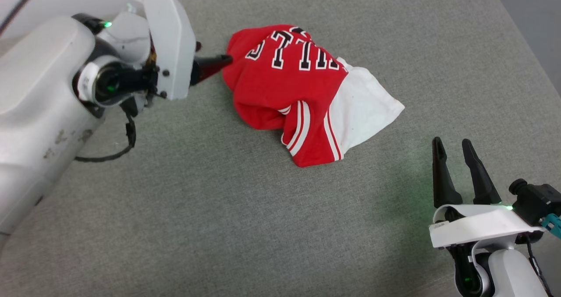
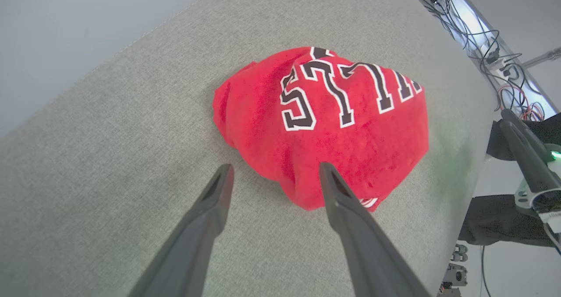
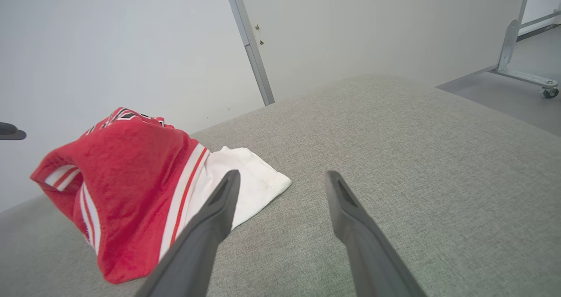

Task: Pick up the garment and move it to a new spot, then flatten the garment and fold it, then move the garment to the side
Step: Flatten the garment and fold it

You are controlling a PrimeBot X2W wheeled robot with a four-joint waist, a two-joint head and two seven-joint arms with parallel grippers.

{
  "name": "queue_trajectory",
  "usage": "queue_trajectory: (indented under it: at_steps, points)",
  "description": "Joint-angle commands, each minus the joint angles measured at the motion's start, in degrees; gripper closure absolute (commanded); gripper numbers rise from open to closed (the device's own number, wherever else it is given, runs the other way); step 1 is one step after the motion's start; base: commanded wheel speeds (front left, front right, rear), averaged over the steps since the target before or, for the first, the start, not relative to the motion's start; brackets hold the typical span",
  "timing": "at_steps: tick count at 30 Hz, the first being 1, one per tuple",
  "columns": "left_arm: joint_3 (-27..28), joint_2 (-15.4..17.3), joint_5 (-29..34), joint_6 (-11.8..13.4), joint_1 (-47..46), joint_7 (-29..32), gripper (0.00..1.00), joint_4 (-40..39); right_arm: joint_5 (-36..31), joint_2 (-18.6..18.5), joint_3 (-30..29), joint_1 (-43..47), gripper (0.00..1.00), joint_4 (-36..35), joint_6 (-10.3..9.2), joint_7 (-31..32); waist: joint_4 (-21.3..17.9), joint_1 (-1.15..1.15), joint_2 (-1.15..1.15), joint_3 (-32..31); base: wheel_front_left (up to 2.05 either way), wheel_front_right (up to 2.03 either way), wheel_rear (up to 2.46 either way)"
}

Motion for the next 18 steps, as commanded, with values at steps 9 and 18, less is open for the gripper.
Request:
queue_trajectory:
  at_steps: [9,18]
  points:
    - [4.0,-5.44,-7.72,3.02,1.86,1.15,0.0,11.47,2.2,0.12,1.83,-2.51,0.0,-0.14,-0.08,-0.04,-2.87,0.0,0.0,3.81,0.0,0.0,0.0]
    - [5.69,-8.61,-11.85,1.5,2.65,3.23,0.0,16.83,3.37,0.13,1.84,-3.04,0.0,-0.1,-0.08,-0.04,-4.01,0.0,0.0,5.53,0.0,0.0,0.0]
